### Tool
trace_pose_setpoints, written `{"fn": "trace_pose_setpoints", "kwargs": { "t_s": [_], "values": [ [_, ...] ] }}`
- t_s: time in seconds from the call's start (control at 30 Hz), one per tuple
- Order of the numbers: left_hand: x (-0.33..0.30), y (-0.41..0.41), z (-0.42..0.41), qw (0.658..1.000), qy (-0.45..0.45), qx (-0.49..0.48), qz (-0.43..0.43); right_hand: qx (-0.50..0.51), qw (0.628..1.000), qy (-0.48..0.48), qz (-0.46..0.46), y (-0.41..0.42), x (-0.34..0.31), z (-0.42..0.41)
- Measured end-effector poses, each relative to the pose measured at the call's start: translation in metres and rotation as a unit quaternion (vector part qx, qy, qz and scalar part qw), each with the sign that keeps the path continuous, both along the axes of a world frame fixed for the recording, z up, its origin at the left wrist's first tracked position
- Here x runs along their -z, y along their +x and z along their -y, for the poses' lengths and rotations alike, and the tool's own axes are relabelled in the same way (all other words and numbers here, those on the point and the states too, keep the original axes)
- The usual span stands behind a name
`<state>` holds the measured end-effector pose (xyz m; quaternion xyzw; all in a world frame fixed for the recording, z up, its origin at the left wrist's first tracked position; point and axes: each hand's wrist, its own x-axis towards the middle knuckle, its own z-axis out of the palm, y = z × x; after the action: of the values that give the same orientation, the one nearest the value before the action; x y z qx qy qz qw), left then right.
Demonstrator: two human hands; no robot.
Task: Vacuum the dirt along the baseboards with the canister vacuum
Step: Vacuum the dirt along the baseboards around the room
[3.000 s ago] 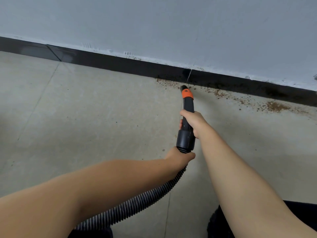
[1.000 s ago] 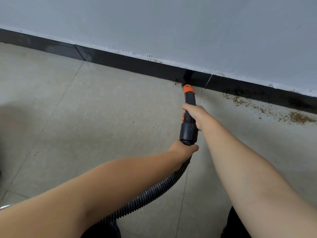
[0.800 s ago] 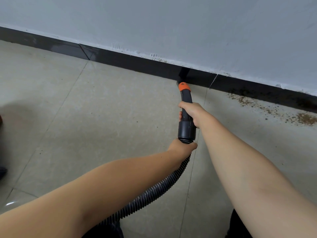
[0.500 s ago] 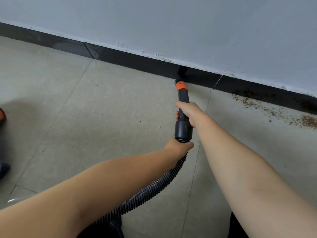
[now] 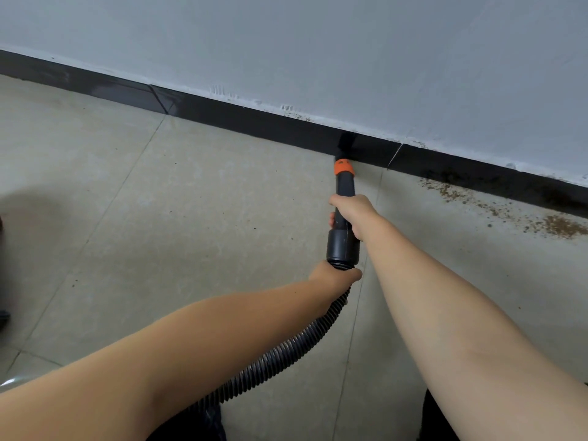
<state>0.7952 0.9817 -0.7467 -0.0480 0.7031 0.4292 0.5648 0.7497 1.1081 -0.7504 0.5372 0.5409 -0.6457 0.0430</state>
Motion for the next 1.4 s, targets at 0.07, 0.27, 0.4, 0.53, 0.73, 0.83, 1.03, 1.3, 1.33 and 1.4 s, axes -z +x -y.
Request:
{"fn": "trace_pose_setpoints", "kwargs": {
  "t_s": [0.07, 0.27, 0.4, 0.53, 0.73, 0.83, 1.03, 1.3, 1.33, 1.4],
  "values": [
    [0.002, -0.002, 0.004, 1.0, -0.001, -0.021, -0.004, -0.022, 1.0, -0.013, -0.007, -0.007, -0.001, 0.007],
    [0.003, 0.0, 0.004, 1.0, -0.002, -0.007, -0.005, -0.007, 1.0, -0.011, -0.007, -0.003, -0.001, 0.005],
    [0.004, 0.009, -0.005, 0.999, -0.001, 0.042, -0.009, 0.056, 0.998, 0.01, 0.004, 0.021, 0.002, -0.009],
    [0.002, 0.017, -0.016, 0.996, 0.008, 0.086, -0.015, 0.121, 0.993, 0.011, 0.009, 0.043, 0.004, -0.024],
    [-0.001, 0.026, -0.023, 0.995, 0.017, 0.097, -0.008, 0.147, 0.989, -0.005, 0.007, 0.059, 0.002, -0.034],
    [-0.003, 0.035, -0.019, 0.996, 0.023, 0.09, 0.014, 0.099, 0.995, -0.021, 0.004, 0.061, -0.002, -0.029],
    [-0.006, 0.057, -0.012, 0.992, 0.025, 0.118, 0.03, 0.137, 0.99, -0.036, 0.003, 0.094, -0.003, -0.024],
    [-0.004, 0.108, 0.005, 0.993, 0.045, 0.1, 0.034, 0.022, 0.999, -0.026, 0.029, 0.126, -0.012, -0.004],
    [-0.004, 0.109, 0.005, 0.994, 0.044, 0.101, 0.028, 0.027, 0.999, -0.023, 0.027, 0.128, -0.011, -0.004],
    [-0.003, 0.108, 0.004, 0.992, 0.043, 0.114, 0.025, 0.063, 0.998, -0.013, 0.024, 0.135, -0.007, -0.007]
  ]
}}
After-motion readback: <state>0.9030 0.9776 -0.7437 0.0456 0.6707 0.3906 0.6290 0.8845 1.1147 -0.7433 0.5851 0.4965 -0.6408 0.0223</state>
